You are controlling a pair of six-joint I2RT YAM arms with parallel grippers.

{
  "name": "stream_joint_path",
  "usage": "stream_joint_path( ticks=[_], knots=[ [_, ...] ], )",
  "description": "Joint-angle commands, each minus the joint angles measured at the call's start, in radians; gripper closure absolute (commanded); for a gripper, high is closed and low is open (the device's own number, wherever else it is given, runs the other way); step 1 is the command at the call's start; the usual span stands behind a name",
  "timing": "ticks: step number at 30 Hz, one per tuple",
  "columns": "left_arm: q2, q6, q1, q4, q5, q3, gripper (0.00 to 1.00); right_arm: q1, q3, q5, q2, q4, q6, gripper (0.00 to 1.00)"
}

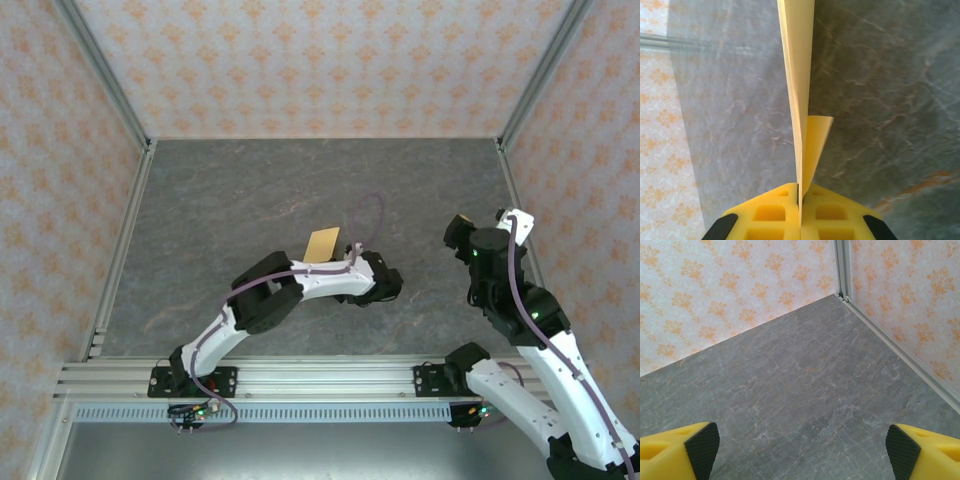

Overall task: Fold a paper plane with a square sheet of paper (fold left side to right side)
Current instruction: Turn over the paper at the center of the table.

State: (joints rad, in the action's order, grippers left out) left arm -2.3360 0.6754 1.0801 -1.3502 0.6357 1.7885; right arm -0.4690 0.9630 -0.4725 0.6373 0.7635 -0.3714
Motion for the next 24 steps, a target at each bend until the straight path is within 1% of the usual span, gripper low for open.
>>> stream_joint_path(
  ticks=[1,5,8,12,13,14,17,18,20,24],
  knots=[
    [-0.030,-0.032,0.008,-0.062,-0.060,0.078,0.94,0.000,-0.018,-0.030,-0.004,0.027,0.017,0.10],
    [-0.113,-0.081,0.006,-0.093,-0.138,0.199,0.91,0.000,-0.021,-0.022,-0.002,0.026,0.019,0.10],
    [-0.171,-0.111,0.005,-0.122,-0.188,0.286,0.84,-0.001,-0.021,-0.016,-0.002,0.029,0.021,0.10],
    [-0.194,-0.135,-0.004,-0.118,-0.244,0.341,0.72,-0.001,-0.023,-0.008,-0.001,0.033,0.033,0.08],
    [-0.189,-0.135,-0.007,-0.109,-0.263,0.349,0.66,0.000,-0.023,-0.006,0.002,0.034,0.038,0.08],
    [-0.180,-0.170,-0.012,-0.094,-0.288,0.352,0.61,0.000,-0.023,-0.002,0.004,0.034,0.041,0.07],
    [-0.134,-0.203,-0.026,-0.033,-0.379,0.358,0.52,0.000,-0.018,0.016,0.020,0.038,0.054,0.05],
    [-0.115,-0.212,-0.031,-0.011,-0.409,0.357,0.49,0.000,-0.016,0.025,0.029,0.039,0.055,0.05],
    [-0.059,-0.236,-0.044,0.063,-0.506,0.341,0.45,-0.002,-0.010,0.045,0.049,0.045,0.059,0.04],
    [0.077,-0.263,-0.073,0.201,-0.659,0.279,0.38,0.000,-0.010,0.086,0.078,0.036,0.066,0.04]
  ],
)
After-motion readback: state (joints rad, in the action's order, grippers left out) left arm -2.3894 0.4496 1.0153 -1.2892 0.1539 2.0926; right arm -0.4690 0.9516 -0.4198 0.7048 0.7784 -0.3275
